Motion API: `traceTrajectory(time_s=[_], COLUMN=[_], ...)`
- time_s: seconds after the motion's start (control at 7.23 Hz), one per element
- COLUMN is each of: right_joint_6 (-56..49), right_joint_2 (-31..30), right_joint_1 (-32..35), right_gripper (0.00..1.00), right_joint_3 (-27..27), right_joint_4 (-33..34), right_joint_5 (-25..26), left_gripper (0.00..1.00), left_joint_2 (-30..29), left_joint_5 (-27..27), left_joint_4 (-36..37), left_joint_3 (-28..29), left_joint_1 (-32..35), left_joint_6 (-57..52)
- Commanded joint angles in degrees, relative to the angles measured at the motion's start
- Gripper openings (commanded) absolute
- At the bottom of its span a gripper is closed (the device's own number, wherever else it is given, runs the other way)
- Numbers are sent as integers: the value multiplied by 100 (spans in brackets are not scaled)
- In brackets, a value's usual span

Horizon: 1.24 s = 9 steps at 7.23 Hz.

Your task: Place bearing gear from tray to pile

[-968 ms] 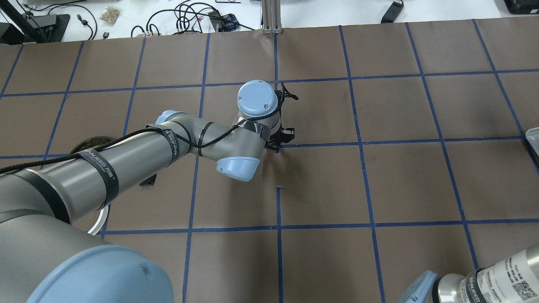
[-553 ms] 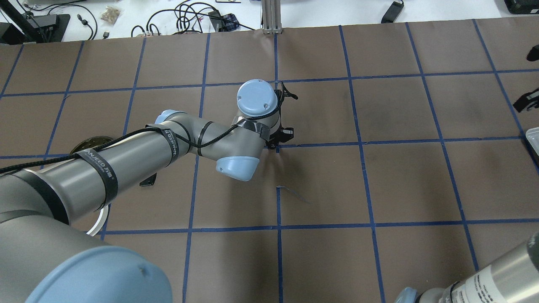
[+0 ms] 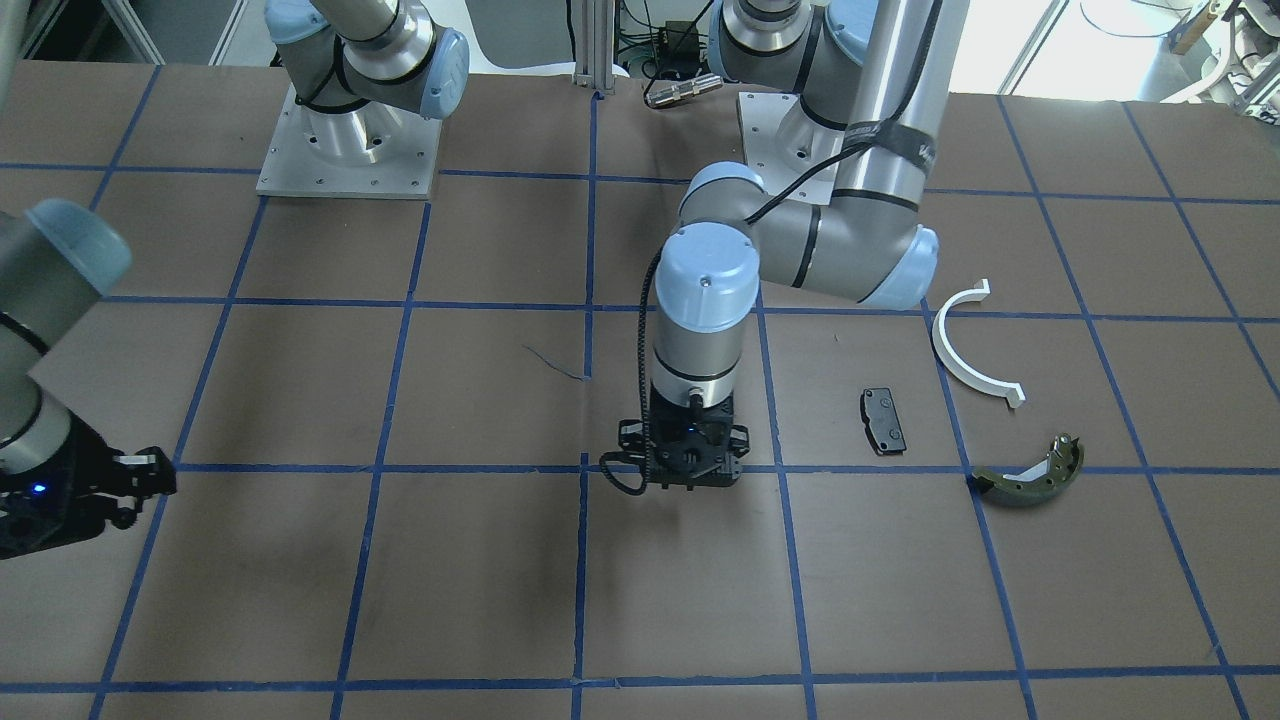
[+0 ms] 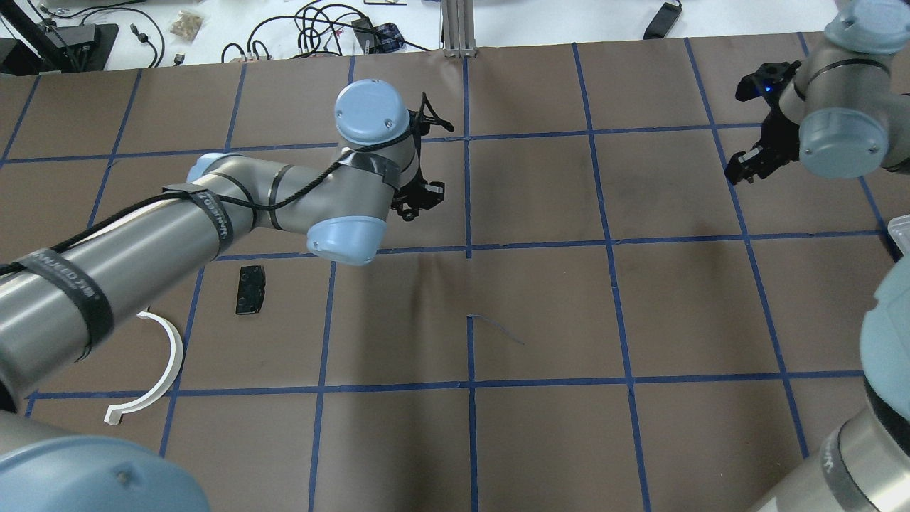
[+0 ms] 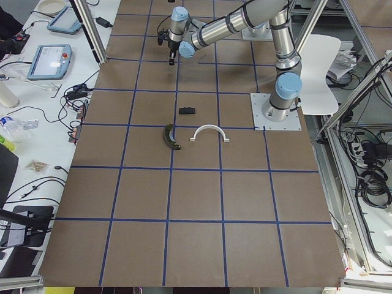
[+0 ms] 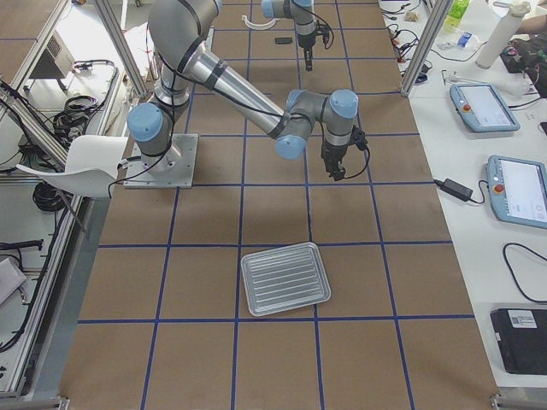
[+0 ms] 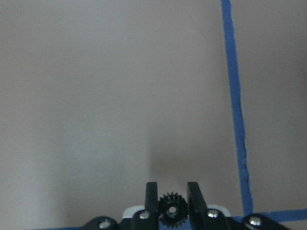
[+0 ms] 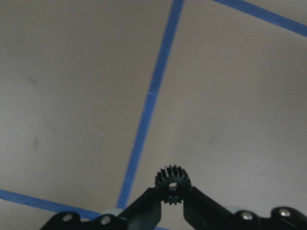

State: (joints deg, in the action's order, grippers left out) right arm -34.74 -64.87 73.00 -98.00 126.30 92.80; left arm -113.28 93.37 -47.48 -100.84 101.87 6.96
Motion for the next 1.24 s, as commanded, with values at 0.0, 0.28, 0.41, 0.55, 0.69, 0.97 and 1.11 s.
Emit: traceTrajectory(time_s=[0.0, 0.28, 0.41, 0.55, 0.69, 0.97, 1.11], right_joint_6=[1314, 2310, 2827, 3598, 4015, 4089, 4089], right_joint_2=[-17, -8, 1, 27, 79, 281, 369], right_joint_1=[1202, 2118, 2688, 3268, 3700, 4081, 4126], right_gripper=[0, 0, 0, 0, 0, 0, 0], right_joint_3=[-88, -88, -88, -62, -88, -27, -27], right_joint_4=[61, 79, 87, 96, 105, 279, 359], right_joint_5=[-174, -218, -244, -236, -236, -271, -297], left_gripper=[4, 0, 0, 0, 0, 0, 0], left_joint_2=[629, 842, 903, 939, 948, 913, 895], left_joint_5=[14, 84, 163, 199, 190, 138, 129], left_joint_4=[-1179, -1509, -1414, -1204, -976, -125, -43], left_joint_3=[-58, -285, -617, -890, -1163, -1708, -1763], left_joint_1=[-1050, -1921, -2369, -2817, -3100, -3243, -3270], left_joint_6=[-1175, -2335, -2496, -2924, -3146, -3359, -3385])
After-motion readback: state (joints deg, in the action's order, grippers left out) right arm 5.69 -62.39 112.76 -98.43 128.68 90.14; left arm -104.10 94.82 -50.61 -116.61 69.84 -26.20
